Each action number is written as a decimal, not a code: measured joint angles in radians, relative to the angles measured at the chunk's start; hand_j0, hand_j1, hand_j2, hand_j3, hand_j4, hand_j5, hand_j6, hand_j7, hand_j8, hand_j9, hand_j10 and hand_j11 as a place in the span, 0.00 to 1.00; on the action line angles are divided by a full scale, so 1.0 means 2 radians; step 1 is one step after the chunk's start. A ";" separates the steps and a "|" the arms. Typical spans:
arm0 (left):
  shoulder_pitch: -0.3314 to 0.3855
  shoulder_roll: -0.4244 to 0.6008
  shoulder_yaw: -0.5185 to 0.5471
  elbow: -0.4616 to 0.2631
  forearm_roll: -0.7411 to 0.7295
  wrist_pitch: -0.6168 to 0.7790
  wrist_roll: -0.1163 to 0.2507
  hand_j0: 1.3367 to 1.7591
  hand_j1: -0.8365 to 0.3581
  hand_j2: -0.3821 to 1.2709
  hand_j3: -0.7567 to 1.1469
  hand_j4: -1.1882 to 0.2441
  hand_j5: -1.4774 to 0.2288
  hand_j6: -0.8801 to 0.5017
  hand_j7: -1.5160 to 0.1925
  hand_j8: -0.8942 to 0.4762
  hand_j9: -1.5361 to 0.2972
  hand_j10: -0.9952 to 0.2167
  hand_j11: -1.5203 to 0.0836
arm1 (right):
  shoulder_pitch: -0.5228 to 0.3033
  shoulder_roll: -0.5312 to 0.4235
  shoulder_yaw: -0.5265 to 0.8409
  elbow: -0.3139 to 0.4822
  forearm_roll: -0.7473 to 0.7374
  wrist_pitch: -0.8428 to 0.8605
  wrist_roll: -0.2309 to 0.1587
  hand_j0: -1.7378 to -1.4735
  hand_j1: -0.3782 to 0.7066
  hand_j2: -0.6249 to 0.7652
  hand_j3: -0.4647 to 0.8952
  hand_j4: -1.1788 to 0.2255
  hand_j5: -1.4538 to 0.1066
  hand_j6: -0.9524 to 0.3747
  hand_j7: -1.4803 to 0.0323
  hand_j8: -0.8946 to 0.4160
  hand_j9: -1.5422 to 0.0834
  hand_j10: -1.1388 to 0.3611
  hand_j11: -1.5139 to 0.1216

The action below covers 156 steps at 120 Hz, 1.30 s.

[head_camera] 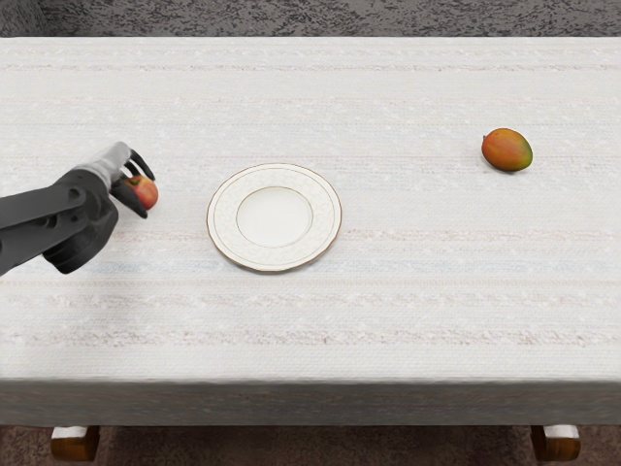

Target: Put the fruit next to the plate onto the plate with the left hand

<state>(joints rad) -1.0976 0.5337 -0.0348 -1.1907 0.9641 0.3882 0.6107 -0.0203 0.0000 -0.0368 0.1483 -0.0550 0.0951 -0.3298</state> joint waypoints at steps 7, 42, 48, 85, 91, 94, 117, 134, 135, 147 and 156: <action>-0.006 0.004 -0.004 -0.016 0.000 0.000 0.000 0.75 0.49 0.45 0.40 0.36 0.36 0.29 0.38 0.31 0.36 0.27 0.40 | 0.000 0.000 0.000 0.000 0.000 0.000 0.000 0.30 0.03 0.45 0.34 0.84 0.93 0.72 0.98 0.68 0.95 0.76 0.93; -0.060 0.019 -0.022 -0.098 -0.004 -0.003 0.000 0.76 0.44 0.54 0.40 0.37 0.33 0.31 0.37 0.31 0.35 0.27 0.39 | 0.000 0.000 0.000 0.000 0.001 0.001 0.000 0.30 0.03 0.45 0.34 0.84 0.93 0.72 0.98 0.68 0.95 0.76 0.93; -0.070 0.017 -0.023 -0.104 -0.007 -0.003 0.000 0.76 0.44 0.54 0.40 0.37 0.33 0.31 0.36 0.32 0.35 0.27 0.39 | 0.000 0.000 0.000 0.000 0.001 0.001 0.000 0.30 0.03 0.45 0.34 0.84 0.93 0.72 0.98 0.68 0.95 0.76 0.93; -0.090 -0.073 -0.027 -0.114 -0.029 -0.015 0.000 0.75 0.44 0.53 0.40 0.38 0.31 0.32 0.36 0.32 0.34 0.27 0.38 | 0.000 0.000 0.000 0.000 0.000 0.000 0.000 0.30 0.03 0.45 0.34 0.84 0.93 0.72 0.98 0.68 0.95 0.76 0.93; -0.086 -0.078 -0.027 -0.113 -0.030 -0.014 0.000 0.75 0.44 0.53 0.40 0.37 0.31 0.30 0.36 0.32 0.34 0.26 0.38 | 0.000 0.000 0.000 0.000 0.000 0.000 0.000 0.30 0.03 0.45 0.34 0.84 0.93 0.72 0.98 0.68 0.95 0.76 0.93; -0.085 -0.087 -0.027 -0.111 -0.031 -0.014 0.000 0.75 0.44 0.53 0.40 0.37 0.31 0.31 0.36 0.32 0.34 0.26 0.38 | 0.000 0.000 0.000 0.000 0.000 0.000 0.000 0.30 0.03 0.45 0.34 0.84 0.93 0.72 0.98 0.68 0.95 0.76 0.93; -0.058 -0.131 -0.022 -0.056 -0.033 -0.015 0.000 0.75 0.44 0.53 0.40 0.37 0.30 0.32 0.35 0.33 0.33 0.25 0.37 | 0.000 0.000 0.000 0.000 0.000 0.000 0.000 0.30 0.03 0.45 0.34 0.84 0.93 0.72 0.98 0.68 0.95 0.76 0.93; -0.050 -0.152 -0.022 -0.003 -0.033 -0.016 0.000 0.76 0.49 0.50 0.40 0.42 0.36 0.34 0.41 0.35 0.39 0.31 0.43 | 0.000 0.000 0.000 0.000 0.000 0.000 0.000 0.30 0.03 0.45 0.34 0.84 0.93 0.72 0.98 0.68 0.95 0.76 0.93; -0.050 -0.152 -0.022 -0.002 -0.033 -0.016 0.000 0.76 0.51 0.49 0.40 0.43 0.37 0.35 0.42 0.36 0.40 0.33 0.45 | 0.000 0.000 0.000 0.000 0.000 0.000 0.000 0.30 0.03 0.45 0.34 0.84 0.93 0.72 0.98 0.68 0.95 0.76 0.93; -0.050 -0.152 -0.025 0.009 -0.032 -0.016 0.000 0.76 0.66 0.39 0.40 0.56 0.54 0.44 0.58 0.45 0.55 0.49 0.61 | 0.000 0.000 0.000 0.000 0.000 0.000 0.000 0.30 0.03 0.45 0.34 0.84 0.93 0.72 0.98 0.68 0.95 0.76 0.93; -0.051 -0.151 -0.027 0.007 -0.032 -0.015 0.000 0.76 0.74 0.35 0.40 0.63 0.62 0.48 0.65 0.49 0.62 0.57 0.70 | 0.000 0.000 0.000 0.000 0.000 0.000 0.000 0.30 0.03 0.45 0.34 0.84 0.93 0.72 0.98 0.68 0.95 0.76 0.93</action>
<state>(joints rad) -1.2003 0.2326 -0.0884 -1.1772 0.8993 0.3578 0.6109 -0.0202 0.0000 -0.0368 0.1488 -0.0552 0.0951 -0.3298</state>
